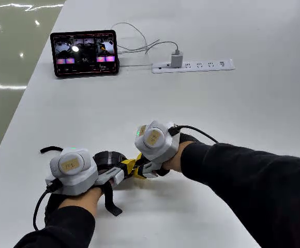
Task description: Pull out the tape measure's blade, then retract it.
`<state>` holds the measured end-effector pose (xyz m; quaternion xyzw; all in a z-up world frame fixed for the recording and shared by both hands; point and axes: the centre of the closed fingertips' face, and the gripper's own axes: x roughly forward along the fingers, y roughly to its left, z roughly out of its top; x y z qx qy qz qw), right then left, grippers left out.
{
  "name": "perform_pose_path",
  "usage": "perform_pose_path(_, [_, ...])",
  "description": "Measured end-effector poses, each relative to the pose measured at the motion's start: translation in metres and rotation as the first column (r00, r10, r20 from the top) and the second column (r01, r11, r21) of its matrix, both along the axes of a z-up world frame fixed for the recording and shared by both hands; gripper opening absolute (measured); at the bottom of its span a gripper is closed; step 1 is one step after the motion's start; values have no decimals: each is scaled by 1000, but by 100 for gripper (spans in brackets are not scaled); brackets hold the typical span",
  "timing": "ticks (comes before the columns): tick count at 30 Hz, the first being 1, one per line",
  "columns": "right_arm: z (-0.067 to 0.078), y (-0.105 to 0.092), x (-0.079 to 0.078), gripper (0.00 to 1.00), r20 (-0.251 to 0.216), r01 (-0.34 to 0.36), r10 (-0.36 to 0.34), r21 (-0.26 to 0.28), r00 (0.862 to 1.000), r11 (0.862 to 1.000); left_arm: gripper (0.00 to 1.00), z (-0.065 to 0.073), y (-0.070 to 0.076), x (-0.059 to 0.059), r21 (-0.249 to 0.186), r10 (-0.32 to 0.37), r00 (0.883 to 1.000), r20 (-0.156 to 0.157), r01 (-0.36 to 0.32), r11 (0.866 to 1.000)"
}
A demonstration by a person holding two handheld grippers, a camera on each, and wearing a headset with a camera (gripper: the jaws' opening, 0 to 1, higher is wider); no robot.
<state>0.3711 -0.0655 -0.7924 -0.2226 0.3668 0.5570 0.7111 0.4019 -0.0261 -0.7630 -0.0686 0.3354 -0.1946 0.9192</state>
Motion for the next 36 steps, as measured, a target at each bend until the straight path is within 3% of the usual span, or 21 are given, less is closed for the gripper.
perform_pose_path(9, [0,0,-1,11,36,23,-23,15,999,1000,62,0,0,0,16,-1,1000,9,1,1000])
perform_pose_path(17, [0,-3,4,16,90,56,-56,0,994,998,63,1,1,1,36,-2,1000,-9,2,999])
perform_pose_path(18, [1,-5,5,18,92,67,-67,6,993,998,63,6,1,4,98,-48,998,39,44,994])
perform_pose_path(20, [3,-7,5,18,84,74,-75,15,994,997,63,11,-1,5,150,-76,995,63,66,986])
perform_pose_path(21, [4,-8,4,18,82,76,-77,16,994,997,63,11,-3,5,154,-78,995,61,68,986])
perform_pose_path(29, [12,-20,1,19,87,102,-104,27,991,994,70,24,4,12,119,-66,994,86,56,991])
perform_pose_path(31, [15,-24,2,20,99,111,-113,27,989,993,70,38,9,18,149,-81,983,163,56,987])
perform_pose_path(34, [23,-29,3,21,109,130,-134,47,985,990,76,39,12,18,105,-63,989,137,49,993])
perform_pose_path(36, [26,-35,4,22,108,152,-157,53,982,987,83,41,15,19,97,-61,988,140,48,994])
